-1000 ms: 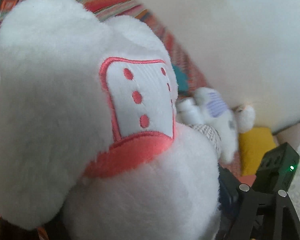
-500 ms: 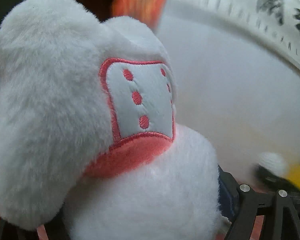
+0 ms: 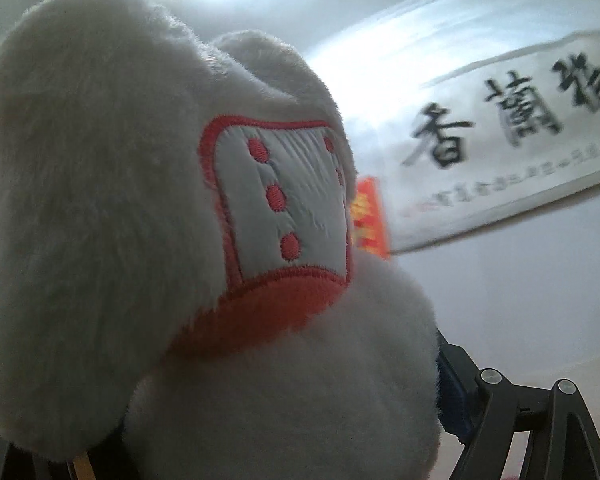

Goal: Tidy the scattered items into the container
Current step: 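Carry the twine ball and plush toy to the pink box and release both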

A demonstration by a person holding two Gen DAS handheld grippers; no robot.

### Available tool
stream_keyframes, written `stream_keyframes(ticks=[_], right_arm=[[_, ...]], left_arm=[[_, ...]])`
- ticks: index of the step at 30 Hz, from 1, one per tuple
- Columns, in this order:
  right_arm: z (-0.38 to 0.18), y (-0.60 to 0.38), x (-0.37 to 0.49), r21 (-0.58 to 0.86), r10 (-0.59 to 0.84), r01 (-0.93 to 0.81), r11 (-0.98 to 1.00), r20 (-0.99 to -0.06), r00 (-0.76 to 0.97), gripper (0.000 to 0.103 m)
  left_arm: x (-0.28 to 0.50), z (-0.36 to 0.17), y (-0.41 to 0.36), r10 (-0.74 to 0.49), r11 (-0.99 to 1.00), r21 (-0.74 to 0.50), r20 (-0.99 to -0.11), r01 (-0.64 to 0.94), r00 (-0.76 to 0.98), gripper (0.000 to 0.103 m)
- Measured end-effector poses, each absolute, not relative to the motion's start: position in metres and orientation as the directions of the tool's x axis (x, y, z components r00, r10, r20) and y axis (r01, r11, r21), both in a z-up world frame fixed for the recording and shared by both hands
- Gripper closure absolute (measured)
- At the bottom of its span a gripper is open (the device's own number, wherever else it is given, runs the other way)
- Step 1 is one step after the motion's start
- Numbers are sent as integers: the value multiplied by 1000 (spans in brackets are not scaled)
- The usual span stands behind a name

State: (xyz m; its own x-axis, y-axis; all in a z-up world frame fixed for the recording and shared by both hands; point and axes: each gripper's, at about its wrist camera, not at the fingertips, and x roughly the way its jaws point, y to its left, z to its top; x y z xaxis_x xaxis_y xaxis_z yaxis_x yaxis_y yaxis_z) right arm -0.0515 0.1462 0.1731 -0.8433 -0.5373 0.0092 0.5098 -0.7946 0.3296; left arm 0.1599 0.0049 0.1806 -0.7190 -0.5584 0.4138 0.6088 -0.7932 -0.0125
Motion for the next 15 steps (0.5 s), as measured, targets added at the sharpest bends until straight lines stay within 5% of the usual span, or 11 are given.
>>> stream_keyframes(ticks=[5, 15], right_arm=[[181, 191, -22, 345, -461, 451, -823, 57, -886, 40], [200, 321, 34, 364, -142, 180, -914, 130, -981, 40]], left_arm=[[151, 193, 39, -391, -906, 1, 385, 424, -836, 13], [55, 210, 160, 262, -959, -86, 106, -271, -959, 12]])
